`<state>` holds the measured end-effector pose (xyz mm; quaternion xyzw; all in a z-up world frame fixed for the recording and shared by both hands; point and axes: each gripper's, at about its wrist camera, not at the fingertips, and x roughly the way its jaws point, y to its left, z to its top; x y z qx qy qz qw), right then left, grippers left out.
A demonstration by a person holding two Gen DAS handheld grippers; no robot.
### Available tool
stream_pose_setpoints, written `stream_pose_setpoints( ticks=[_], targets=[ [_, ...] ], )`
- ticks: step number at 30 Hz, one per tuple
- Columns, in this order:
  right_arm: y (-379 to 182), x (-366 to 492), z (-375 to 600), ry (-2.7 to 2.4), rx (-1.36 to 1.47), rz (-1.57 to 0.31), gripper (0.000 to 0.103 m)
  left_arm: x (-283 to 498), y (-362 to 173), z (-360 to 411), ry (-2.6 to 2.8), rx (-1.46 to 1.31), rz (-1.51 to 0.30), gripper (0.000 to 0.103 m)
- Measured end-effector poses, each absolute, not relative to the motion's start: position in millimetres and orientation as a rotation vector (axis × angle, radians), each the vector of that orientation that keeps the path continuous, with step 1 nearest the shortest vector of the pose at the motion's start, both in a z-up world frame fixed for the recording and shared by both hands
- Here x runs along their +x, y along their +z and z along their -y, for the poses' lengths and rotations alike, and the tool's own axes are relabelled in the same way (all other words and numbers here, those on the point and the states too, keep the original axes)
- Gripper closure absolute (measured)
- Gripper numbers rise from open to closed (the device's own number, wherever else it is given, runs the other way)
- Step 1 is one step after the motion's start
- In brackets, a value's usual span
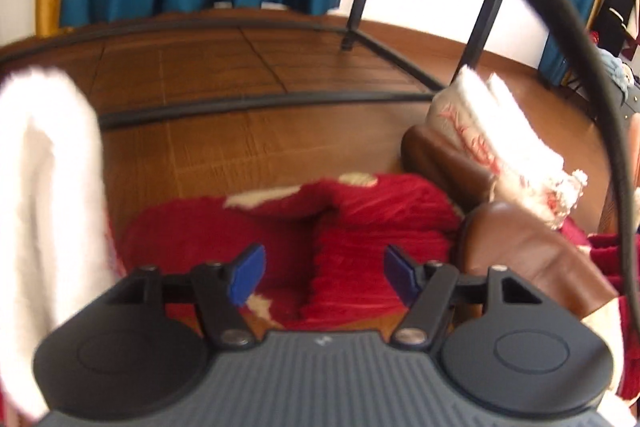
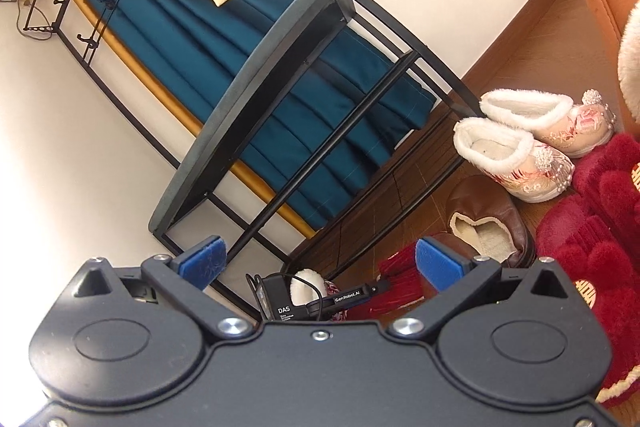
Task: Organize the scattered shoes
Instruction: 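Lift the red slipper with the left gripper and carry it away from the rack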
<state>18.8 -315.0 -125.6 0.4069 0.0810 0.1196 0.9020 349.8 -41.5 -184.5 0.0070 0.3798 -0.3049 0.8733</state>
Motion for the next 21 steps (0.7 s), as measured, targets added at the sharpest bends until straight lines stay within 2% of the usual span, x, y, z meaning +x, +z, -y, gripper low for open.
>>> stream_pose_setpoints(
  ticks=[6, 9, 12, 14, 16, 17, 21],
  targets=[
    [-134, 26, 319, 0.234, 0.846, -0.196, 0.0, 362, -199, 48, -0.695, -0.086, -0.763, 0.024],
    [-138, 29, 319, 0.23, 0.851, -0.214, 0.0, 371, -204, 56, -0.832, -0.246, -0.833, 0.023],
    [-141, 31, 318, 0.232, 0.856, -0.224, 0.0, 371, -204, 58, -0.865, -0.308, -0.822, 0.024],
    [-142, 31, 317, 0.233, 0.856, -0.226, 0.0, 369, -204, 52, -0.862, -0.358, -0.8, 0.035],
    [-142, 30, 317, 0.234, 0.857, -0.226, 0.0, 365, -201, 47, -0.824, -0.356, -0.761, 0.084],
    [-142, 29, 316, 0.233, 0.859, -0.225, 0.0, 364, -200, 45, -0.799, -0.328, -0.756, 0.093],
    [-141, 26, 316, 0.232, 0.872, -0.214, 0.0, 363, -202, 46, -0.791, -0.245, -0.798, 0.094]
  ],
)
